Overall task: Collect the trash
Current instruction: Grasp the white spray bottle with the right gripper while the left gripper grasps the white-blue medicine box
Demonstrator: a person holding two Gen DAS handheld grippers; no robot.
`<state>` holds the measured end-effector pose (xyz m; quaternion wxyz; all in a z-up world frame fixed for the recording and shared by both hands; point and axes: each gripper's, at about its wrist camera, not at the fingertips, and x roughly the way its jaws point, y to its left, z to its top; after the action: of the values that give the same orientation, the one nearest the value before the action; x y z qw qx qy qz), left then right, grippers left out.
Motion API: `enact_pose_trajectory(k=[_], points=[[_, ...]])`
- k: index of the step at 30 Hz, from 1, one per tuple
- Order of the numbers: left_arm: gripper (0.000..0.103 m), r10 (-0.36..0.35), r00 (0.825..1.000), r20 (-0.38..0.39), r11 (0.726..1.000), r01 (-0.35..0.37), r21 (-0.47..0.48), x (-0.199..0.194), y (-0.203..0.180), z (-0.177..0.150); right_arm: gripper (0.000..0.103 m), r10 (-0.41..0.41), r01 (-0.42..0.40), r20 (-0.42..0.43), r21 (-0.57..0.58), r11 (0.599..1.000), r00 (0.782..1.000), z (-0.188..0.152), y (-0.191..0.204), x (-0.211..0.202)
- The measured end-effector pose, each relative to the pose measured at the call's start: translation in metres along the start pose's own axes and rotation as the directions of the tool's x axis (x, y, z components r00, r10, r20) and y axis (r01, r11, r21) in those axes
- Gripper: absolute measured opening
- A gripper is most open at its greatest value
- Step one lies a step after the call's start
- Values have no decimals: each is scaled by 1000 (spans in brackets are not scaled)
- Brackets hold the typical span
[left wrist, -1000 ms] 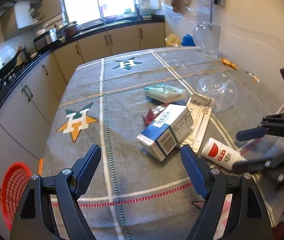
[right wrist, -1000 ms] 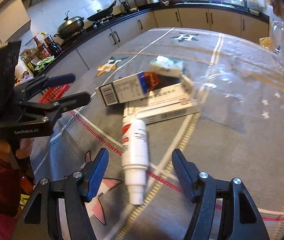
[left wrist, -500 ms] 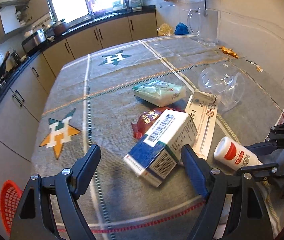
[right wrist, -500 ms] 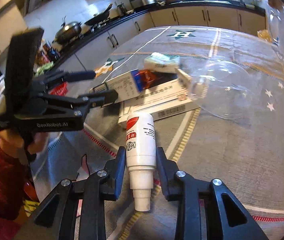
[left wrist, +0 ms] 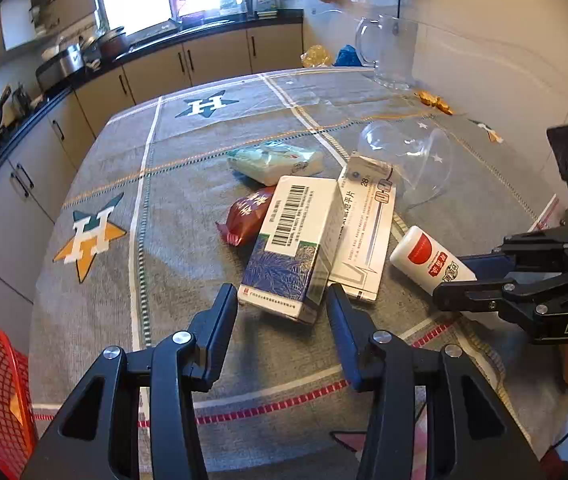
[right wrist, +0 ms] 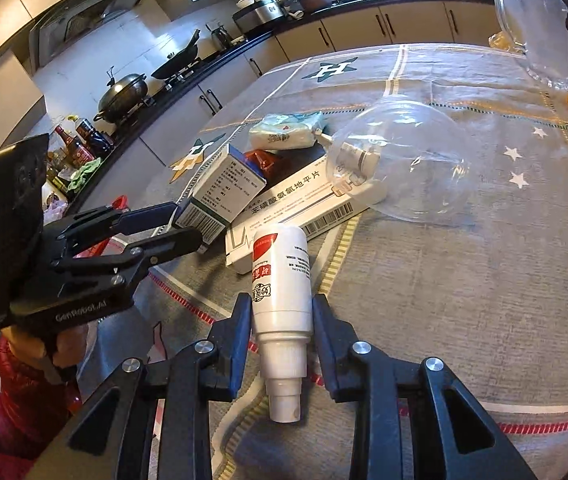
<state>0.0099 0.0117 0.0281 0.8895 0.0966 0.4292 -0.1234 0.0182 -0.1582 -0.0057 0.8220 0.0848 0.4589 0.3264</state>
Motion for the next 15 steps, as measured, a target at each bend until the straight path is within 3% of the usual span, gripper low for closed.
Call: enact_pose_trajectory(k=[9, 15], points=[[48, -24, 999, -25, 999, 23, -29, 25, 1, 15, 33, -15, 15, 8, 1, 1000, 1000, -4, -3, -6], [48, -36, 999, 2, 996, 36, -79, 26, 4, 19, 33, -18, 18, 11, 6, 1000, 1000, -4, -2, -5]])
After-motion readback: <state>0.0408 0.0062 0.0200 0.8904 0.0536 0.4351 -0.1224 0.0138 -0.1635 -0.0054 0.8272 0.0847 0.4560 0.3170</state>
